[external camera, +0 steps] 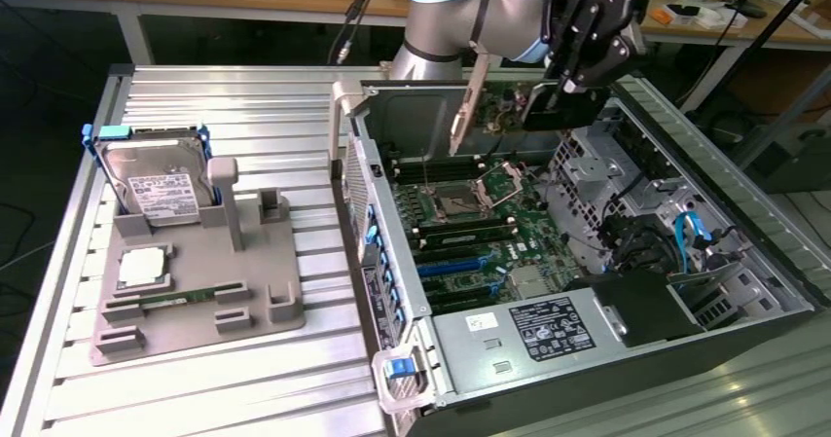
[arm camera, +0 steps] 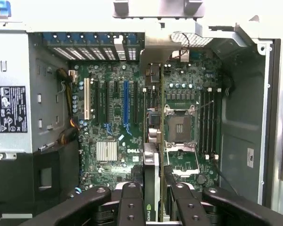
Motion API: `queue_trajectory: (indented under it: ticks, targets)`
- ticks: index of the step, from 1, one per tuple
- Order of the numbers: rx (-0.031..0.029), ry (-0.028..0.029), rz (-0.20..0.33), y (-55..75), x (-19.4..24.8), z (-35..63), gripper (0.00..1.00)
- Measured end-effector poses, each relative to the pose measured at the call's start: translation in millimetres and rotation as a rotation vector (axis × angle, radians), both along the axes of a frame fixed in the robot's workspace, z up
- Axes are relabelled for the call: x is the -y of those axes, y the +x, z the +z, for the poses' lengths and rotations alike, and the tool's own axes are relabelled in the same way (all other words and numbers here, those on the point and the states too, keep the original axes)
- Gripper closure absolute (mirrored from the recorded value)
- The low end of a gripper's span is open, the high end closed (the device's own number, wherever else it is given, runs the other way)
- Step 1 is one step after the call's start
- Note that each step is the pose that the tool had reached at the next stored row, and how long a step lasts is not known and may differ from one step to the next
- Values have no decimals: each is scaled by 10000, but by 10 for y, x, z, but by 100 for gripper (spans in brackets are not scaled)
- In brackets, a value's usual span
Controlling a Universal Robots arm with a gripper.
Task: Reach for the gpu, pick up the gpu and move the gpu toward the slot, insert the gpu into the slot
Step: 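Insert the gpu into the slot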
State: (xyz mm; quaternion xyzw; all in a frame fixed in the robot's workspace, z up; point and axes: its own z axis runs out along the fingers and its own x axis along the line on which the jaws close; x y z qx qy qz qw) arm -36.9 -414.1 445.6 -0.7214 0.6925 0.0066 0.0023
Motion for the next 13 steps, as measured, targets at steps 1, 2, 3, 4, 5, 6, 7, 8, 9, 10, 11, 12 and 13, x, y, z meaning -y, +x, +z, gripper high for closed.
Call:
queue_trajectory:
  ticks: [1,2,3,4,5,6,7,8,9,10,11,12,13]
  targets:
    - [0,0,167,2,0,-1,73]
    - [0,0,287,2,0,-2,73]
    - [0,-1,383,3,0,-2,73]
    - [-1,-1,384,3,0,-3,73]
    - [0,0,384,3,0,-3,73]
    - [-1,-1,384,3,0,-3,73]
    - [-1,-1,384,3,0,-3,73]
    - [0,-1,385,1,0,-3,73]
    - [7,-2,386,-13,-1,-5,73]
    - [13,-4,385,-16,-1,-9,73]
    - [15,-2,385,-16,-1,-17,73]
    - [16,-1,384,-16,-1,-33,73]
    - [15,-2,384,-17,-1,-49,73]
